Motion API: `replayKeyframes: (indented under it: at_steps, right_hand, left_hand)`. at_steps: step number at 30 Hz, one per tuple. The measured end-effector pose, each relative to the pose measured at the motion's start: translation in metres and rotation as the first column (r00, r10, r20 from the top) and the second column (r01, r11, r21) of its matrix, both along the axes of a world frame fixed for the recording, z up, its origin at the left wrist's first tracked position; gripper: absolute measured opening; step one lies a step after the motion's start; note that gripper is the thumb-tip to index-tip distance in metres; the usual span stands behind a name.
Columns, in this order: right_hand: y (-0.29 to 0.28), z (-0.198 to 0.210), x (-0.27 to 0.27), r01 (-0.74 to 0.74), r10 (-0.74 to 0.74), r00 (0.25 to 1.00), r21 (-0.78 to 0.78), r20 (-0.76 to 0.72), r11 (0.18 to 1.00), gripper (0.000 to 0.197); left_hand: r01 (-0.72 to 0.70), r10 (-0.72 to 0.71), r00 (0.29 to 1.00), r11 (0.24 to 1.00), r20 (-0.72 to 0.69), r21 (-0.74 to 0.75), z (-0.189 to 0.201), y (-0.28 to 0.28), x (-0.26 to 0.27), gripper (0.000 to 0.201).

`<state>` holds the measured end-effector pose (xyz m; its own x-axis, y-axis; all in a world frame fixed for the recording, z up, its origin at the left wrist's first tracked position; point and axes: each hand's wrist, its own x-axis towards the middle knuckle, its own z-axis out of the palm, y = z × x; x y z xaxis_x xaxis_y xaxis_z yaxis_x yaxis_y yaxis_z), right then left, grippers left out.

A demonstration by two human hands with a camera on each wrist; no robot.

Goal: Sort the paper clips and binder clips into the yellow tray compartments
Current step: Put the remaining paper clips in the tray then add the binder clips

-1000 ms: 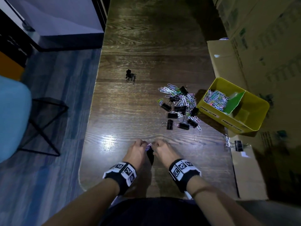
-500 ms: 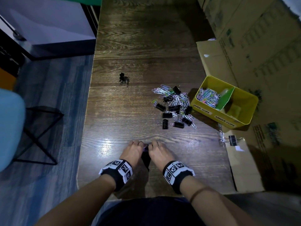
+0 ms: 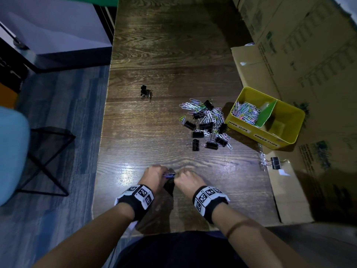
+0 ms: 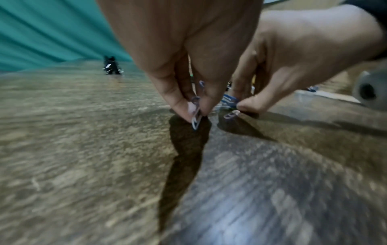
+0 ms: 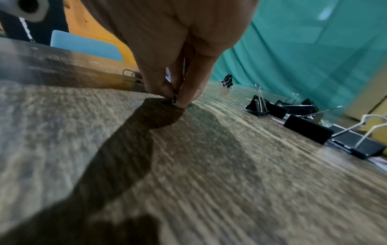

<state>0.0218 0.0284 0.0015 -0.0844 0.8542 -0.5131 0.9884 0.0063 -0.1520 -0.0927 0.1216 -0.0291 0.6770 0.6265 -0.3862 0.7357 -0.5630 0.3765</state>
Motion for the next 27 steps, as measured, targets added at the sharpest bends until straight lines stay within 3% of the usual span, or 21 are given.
replayKeyframes:
  at_steps: [5, 7, 9, 11, 15, 17, 20, 23, 25, 27]
  right_hand:
    - [0.003, -0.01, 0.005, 0.173, -0.173, 0.982, -0.007, -0.072, 0.985, 0.027]
    - [0.004, -0.018, 0.011, 0.331, -0.334, 0.933, -0.05, -0.131, 0.942, 0.023]
    - [0.002, -0.022, 0.018, 0.484, -0.49, 0.839, -0.088, -0.236, 0.871, 0.022]
    - [-0.003, -0.022, 0.024, 0.61, -0.594, 0.7, -0.099, -0.398, 0.786, 0.018]
    - [-0.014, -0.015, 0.035, 0.743, -0.62, 0.459, -0.107, -0.636, 0.66, 0.011]
    - [-0.015, -0.016, 0.039, 0.788, -0.624, 0.342, -0.147, -0.703, 0.598, 0.023]
    - [-0.011, -0.018, 0.039, 0.832, -0.61, -0.051, -0.372, -0.791, 0.412, 0.03]
    - [-0.002, -0.014, 0.039, 0.759, -0.499, -0.396, -0.581, -0.77, 0.294, 0.01]
    - [0.001, -0.012, 0.041, 0.719, -0.438, -0.503, -0.642, -0.745, 0.266, 0.008]
    - [0.003, -0.01, 0.042, 0.708, -0.404, -0.538, -0.657, -0.74, 0.259, 0.009]
  left_hand:
    - [-0.209, 0.234, 0.967, 0.955, 0.099, -0.212, 0.002, 0.019, -0.007, 0.003]
    - [-0.286, 0.352, 0.929, 0.878, 0.112, -0.385, 0.002, 0.027, -0.014, 0.012]
    - [-0.329, 0.473, 0.873, 0.747, 0.115, -0.577, -0.002, 0.033, -0.023, 0.024]
    - [-0.326, 0.553, 0.824, 0.637, 0.12, -0.698, -0.002, 0.035, -0.03, 0.023]
    - [-0.312, 0.699, 0.712, 0.398, 0.065, -0.862, 0.004, 0.033, -0.032, 0.02]
    - [-0.302, 0.763, 0.644, 0.319, 0.055, -0.898, 0.007, 0.031, -0.028, 0.028]
    - [-0.248, 0.834, 0.551, 0.186, 0.02, -0.951, 0.015, 0.029, -0.018, 0.029]
    - [-0.153, 0.822, 0.569, 0.096, -0.008, -0.984, 0.024, 0.027, -0.009, 0.01]
    - [-0.094, 0.814, 0.58, 0.08, 0.011, -0.992, 0.027, 0.024, -0.004, 0.008]
    - [-0.079, 0.816, 0.578, 0.073, 0.014, -0.994, 0.027, 0.022, 0.0, 0.003]
